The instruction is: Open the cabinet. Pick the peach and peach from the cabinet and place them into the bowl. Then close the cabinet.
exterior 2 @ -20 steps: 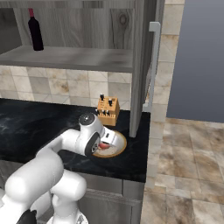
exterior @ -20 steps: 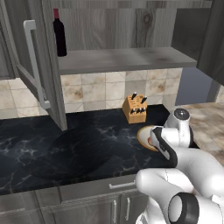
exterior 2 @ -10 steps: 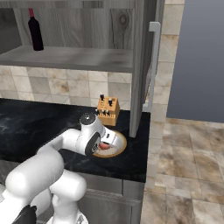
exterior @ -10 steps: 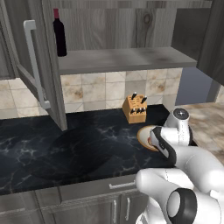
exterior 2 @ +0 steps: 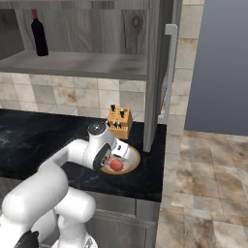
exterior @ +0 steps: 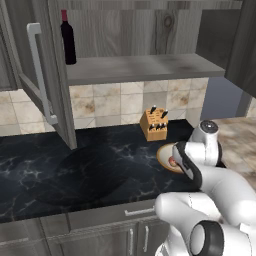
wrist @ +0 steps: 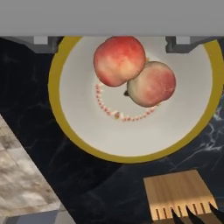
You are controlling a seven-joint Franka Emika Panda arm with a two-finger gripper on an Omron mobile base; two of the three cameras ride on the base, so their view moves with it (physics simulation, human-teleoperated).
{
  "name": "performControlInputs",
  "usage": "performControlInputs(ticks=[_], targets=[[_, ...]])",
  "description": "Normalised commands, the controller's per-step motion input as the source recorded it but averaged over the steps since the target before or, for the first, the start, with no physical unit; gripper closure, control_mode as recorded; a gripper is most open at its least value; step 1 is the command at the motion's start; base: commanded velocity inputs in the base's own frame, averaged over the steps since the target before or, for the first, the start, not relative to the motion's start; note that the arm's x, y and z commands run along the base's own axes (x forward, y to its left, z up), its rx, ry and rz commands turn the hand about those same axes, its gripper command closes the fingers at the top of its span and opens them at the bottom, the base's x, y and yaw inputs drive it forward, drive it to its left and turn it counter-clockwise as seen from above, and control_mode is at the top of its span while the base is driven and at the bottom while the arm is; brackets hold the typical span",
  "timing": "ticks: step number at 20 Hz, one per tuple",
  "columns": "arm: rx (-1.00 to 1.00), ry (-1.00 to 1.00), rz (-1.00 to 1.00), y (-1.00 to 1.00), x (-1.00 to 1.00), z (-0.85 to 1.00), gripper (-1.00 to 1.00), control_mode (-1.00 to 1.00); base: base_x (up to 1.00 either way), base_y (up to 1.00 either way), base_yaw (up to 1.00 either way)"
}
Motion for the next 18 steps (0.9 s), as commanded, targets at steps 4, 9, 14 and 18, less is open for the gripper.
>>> performControlInputs(ticks=[4,9,14,18], targets=[[0.0,-0.01,0.0,0.0,-0.47,0.59,-1.0,-1.0,0.0,0.0,0.0],[0.0,0.0,0.0,0.01,-0.79,0.52,-1.0,-1.0,0.0,0.0,0.0],[0.0,0.0,0.0,0.17,-0.82,0.48,-1.0,-1.0,0.0,0.0,0.0],[0.0,0.0,0.0,0.25,-0.64,0.42,-1.0,-1.0,0.0,0.0,0.0]])
